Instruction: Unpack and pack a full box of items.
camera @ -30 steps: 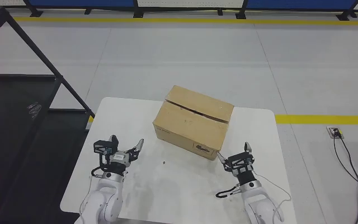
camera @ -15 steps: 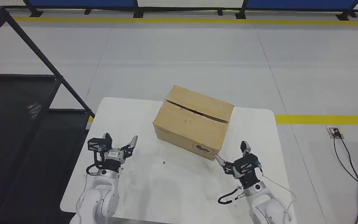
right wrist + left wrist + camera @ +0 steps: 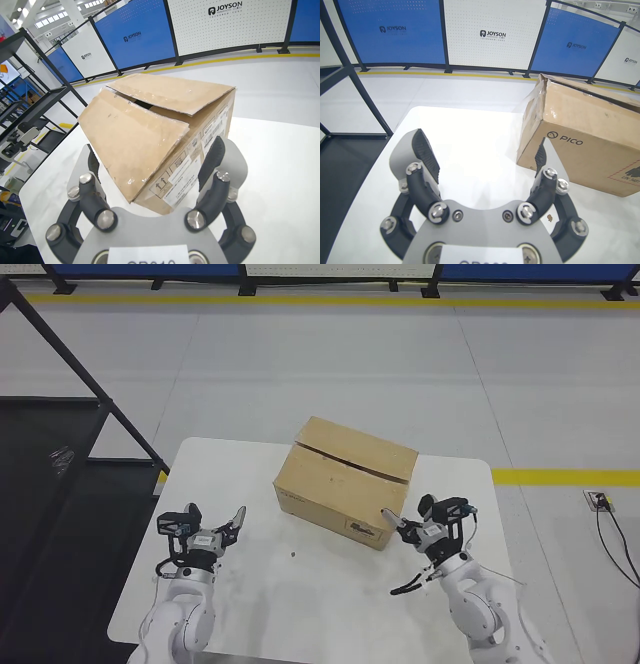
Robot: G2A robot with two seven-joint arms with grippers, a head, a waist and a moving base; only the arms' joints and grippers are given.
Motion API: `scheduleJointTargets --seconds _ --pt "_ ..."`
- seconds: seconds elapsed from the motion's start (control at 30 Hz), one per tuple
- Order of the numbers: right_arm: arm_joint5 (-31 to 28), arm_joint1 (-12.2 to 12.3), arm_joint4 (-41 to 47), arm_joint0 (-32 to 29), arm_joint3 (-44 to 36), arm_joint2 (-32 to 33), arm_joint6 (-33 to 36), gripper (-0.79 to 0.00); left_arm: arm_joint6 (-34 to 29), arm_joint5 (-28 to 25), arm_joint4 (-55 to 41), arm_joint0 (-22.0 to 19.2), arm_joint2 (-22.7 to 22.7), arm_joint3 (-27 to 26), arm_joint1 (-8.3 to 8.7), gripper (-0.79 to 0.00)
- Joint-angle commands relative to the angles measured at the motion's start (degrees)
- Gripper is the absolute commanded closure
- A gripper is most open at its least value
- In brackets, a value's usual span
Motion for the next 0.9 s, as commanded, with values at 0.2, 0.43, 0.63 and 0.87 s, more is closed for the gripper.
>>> scheduleJointTargets --seconds 0.2,0.43,0.63,0.87 --pt "-0.90 -0.25 6.98 1.41 0.98 0.50 0.93 -0.785 0.55 0.14 -0.43 -0.38 0.64 0.29 -0.25 -0.785" --pt "-5.70 -0.04 25.53 8.49 8.98 3.54 14.54 -0.785 0.64 0.34 0.53 -0.29 1.39 -0.14 -0.40 -0.785" --pt "-8.85 0.37 35.41 13.54 15.15 4.55 24.97 -0.705 1.01 0.63 0.57 0.30 1.52 0.04 -0.51 -0.785" --pt "-10.17 0.66 39.40 16.16 18.47 4.16 29.01 -0.363 1.01 0.77 0.77 0.60 1.28 -0.12 -0.56 -0.785"
